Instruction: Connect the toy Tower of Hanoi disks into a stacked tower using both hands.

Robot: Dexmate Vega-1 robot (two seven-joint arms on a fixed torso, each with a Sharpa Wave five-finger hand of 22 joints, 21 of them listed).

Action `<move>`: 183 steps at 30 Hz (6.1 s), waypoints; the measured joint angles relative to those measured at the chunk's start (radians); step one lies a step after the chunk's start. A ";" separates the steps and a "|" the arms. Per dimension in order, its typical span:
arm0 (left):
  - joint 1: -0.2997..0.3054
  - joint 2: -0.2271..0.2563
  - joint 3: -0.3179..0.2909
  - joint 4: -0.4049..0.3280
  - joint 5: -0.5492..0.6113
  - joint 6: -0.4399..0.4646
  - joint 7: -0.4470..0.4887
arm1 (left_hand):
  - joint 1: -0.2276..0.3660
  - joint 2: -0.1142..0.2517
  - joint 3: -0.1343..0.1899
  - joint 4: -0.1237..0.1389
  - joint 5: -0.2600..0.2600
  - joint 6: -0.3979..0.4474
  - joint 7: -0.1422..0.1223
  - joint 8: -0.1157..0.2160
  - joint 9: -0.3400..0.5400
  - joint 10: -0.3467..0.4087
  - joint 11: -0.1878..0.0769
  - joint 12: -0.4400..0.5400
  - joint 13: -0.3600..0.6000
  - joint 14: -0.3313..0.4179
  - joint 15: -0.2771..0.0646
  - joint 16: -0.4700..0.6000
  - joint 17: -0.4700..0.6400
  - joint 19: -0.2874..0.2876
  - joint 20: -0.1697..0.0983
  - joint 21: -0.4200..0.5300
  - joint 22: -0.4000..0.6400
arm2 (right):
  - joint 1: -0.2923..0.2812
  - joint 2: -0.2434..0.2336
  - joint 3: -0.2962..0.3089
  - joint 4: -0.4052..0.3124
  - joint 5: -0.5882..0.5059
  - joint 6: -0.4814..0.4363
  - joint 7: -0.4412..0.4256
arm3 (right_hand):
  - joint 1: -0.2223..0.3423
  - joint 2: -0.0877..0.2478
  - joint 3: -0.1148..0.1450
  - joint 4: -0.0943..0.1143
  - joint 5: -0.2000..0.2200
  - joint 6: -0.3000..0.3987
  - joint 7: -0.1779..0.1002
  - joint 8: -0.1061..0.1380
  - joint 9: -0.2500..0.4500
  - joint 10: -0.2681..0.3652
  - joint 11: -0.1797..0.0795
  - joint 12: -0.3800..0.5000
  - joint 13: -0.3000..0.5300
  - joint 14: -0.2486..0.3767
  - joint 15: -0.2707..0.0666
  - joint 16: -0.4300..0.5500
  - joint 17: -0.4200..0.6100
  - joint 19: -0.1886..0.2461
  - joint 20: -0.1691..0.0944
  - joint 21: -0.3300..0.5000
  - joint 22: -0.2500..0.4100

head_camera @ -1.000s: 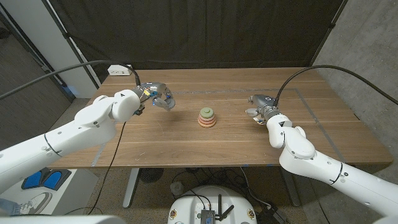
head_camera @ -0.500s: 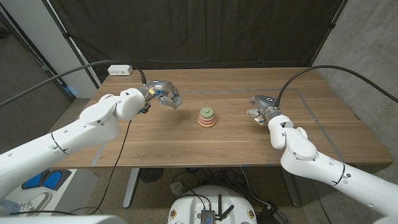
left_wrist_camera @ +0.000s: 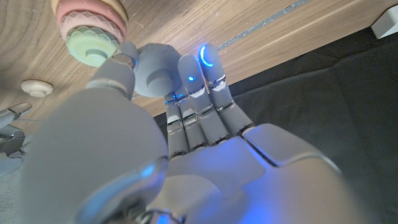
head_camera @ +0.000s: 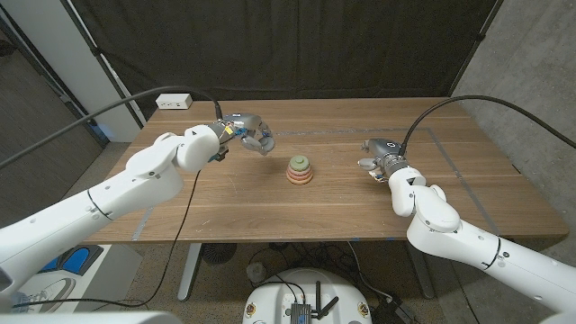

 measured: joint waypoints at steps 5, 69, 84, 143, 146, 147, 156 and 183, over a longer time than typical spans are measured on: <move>-0.013 -0.016 0.010 0.011 0.010 -0.018 -0.011 | 0.000 0.000 0.000 0.000 0.000 0.000 0.000 0.000 0.000 0.002 0.002 0.001 0.000 0.000 0.000 0.000 0.000 0.000 0.000 0.000 0.000 | -0.002 -0.003 0.001 -0.005 0.003 -0.006 -0.004 | 0.000 0.000 0.000 0.000 0.000 0.000 0.000 0.000 0.000 0.000 0.000 0.000 0.000 0.000 0.000 0.000 0.000 0.000 0.000 0.000 0.000; -0.262 -0.243 0.204 0.204 0.121 -0.161 -0.278 | 0.005 -0.005 -0.006 0.002 0.004 0.028 0.002 -0.006 0.004 0.023 0.005 -0.011 0.006 0.000 0.000 0.000 0.004 0.000 0.000 -0.001 0.000 | 0.007 -0.028 -0.010 -0.023 0.074 -0.058 -0.053 | 0.000 0.000 0.003 -0.003 0.000 0.000 0.000 0.000 0.000 0.005 0.005 0.000 0.000 0.000 0.000 0.000 0.002 0.000 0.000 0.000 0.000; -0.279 -0.267 0.227 0.246 0.129 -0.178 -0.284 | 0.004 -0.004 -0.007 0.001 0.008 0.028 0.002 -0.009 0.011 0.023 0.005 -0.011 0.006 0.000 0.000 0.000 0.005 0.000 0.000 -0.001 0.000 | 0.016 -0.029 -0.014 -0.014 0.092 -0.055 -0.059 | 0.000 0.000 0.003 -0.003 0.000 0.000 0.000 0.000 0.000 0.005 0.005 -0.005 0.000 0.000 0.000 0.000 0.002 0.000 0.000 0.000 0.000; -0.293 -0.297 0.269 0.310 0.135 -0.192 -0.286 | 0.018 -0.018 -0.015 0.004 0.012 0.030 -0.002 -0.012 0.015 0.022 0.001 -0.018 0.024 0.000 0.000 0.000 0.004 0.000 0.000 0.003 0.000 | 0.022 -0.045 -0.029 -0.020 0.134 -0.073 -0.082 | -0.019 0.005 0.003 -0.003 0.008 0.000 0.000 0.000 0.000 0.005 0.005 -0.004 0.000 0.000 0.000 0.005 0.002 0.000 0.000 0.000 0.000; -0.293 -0.298 0.270 0.310 0.136 -0.191 -0.286 | 0.017 -0.017 -0.015 0.004 0.012 0.030 -0.002 -0.012 0.015 0.022 0.001 -0.019 0.024 0.000 0.000 0.000 0.004 0.000 0.000 0.003 0.000 | 0.020 -0.047 -0.028 -0.022 0.136 -0.074 -0.083 | -0.019 0.005 0.003 -0.003 0.008 0.000 0.000 0.000 0.000 0.005 0.005 -0.004 0.000 0.000 0.000 0.005 0.002 0.000 0.000 0.000 0.000; -0.292 -0.298 0.270 0.310 0.136 -0.190 -0.286 | 0.017 -0.017 -0.015 0.004 0.012 0.030 -0.002 -0.012 0.015 0.022 0.001 -0.022 0.024 0.000 0.000 0.000 0.004 0.000 0.000 0.003 0.000 | 0.019 -0.048 -0.028 -0.024 0.137 -0.074 -0.085 | -0.019 0.005 0.003 -0.003 0.008 0.000 0.000 0.000 0.000 0.005 0.005 -0.004 0.000 0.000 0.000 0.005 0.002 0.000 0.000 0.000 0.000; -0.291 -0.297 0.274 0.305 0.141 -0.184 -0.295 | 0.008 -0.008 -0.025 0.014 0.012 -0.020 -0.001 -0.032 0.011 -0.004 -0.024 -0.042 0.024 0.000 0.000 0.000 0.002 -0.007 0.000 0.003 0.000 | 0.014 -0.055 -0.024 -0.033 0.142 -0.075 -0.089 | -0.018 0.005 0.003 -0.003 0.008 0.000 0.000 0.000 0.000 0.005 0.005 -0.004 -0.001 0.000 0.000 0.005 0.001 0.000 0.000 0.000 0.000; -0.305 -0.289 0.279 0.295 0.152 -0.183 -0.346 | -0.071 -0.035 -0.073 0.018 0.014 -0.342 0.060 -0.055 -0.012 -0.298 0.034 -0.056 0.029 -0.018 0.007 -0.027 0.000 -0.018 0.000 -0.013 -0.003 | 0.010 -0.059 -0.022 -0.046 0.165 -0.076 -0.098 | -0.018 0.005 0.007 -0.007 0.008 0.000 0.000 0.000 0.005 0.005 0.005 -0.004 -0.001 0.000 0.000 0.005 0.002 0.000 0.000 0.000 0.000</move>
